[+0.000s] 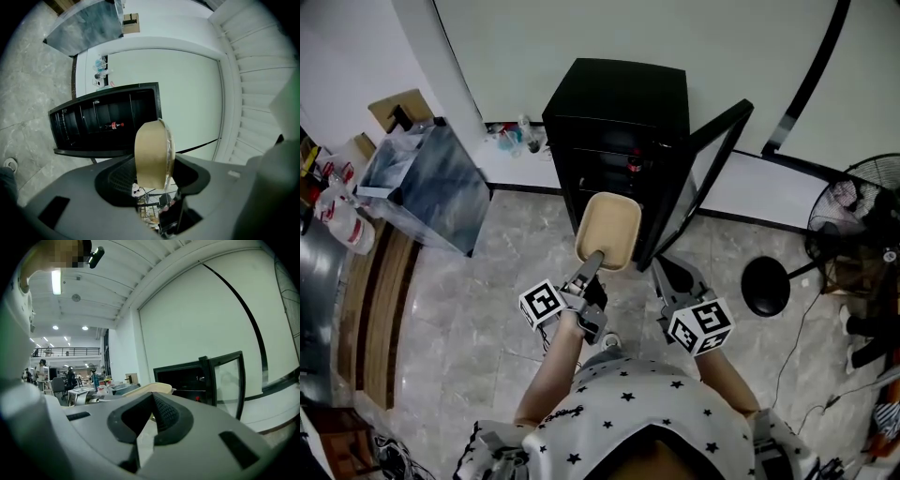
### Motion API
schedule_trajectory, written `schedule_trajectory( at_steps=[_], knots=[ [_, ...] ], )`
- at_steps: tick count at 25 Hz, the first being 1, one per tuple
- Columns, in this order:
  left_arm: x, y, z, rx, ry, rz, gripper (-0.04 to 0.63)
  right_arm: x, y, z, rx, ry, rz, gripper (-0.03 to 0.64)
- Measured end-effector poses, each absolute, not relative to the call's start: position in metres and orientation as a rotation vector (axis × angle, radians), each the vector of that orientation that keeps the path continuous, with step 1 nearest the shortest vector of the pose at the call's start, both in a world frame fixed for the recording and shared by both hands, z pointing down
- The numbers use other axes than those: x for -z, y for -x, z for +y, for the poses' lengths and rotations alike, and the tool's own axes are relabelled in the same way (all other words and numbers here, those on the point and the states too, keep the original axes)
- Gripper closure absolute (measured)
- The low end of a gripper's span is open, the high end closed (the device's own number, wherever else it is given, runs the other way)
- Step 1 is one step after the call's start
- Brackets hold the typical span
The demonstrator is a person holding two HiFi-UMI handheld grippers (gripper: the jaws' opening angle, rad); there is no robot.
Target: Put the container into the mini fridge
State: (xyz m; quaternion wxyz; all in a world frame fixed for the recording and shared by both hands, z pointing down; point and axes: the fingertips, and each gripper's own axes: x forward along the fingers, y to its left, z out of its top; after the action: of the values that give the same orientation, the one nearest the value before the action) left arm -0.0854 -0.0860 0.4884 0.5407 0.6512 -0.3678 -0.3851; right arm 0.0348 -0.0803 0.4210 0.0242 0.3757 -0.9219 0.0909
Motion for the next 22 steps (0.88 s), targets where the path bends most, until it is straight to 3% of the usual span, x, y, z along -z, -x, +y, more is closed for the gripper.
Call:
schedule_trajectory(
  at_steps=[22],
  knots=[
    [-0.508,0.125,-0.173,0.864,-1.532,-0.865,0.367,-0.434,0.006,-0.144,-0.303,-1.206,-2.819,0.624]
  ],
)
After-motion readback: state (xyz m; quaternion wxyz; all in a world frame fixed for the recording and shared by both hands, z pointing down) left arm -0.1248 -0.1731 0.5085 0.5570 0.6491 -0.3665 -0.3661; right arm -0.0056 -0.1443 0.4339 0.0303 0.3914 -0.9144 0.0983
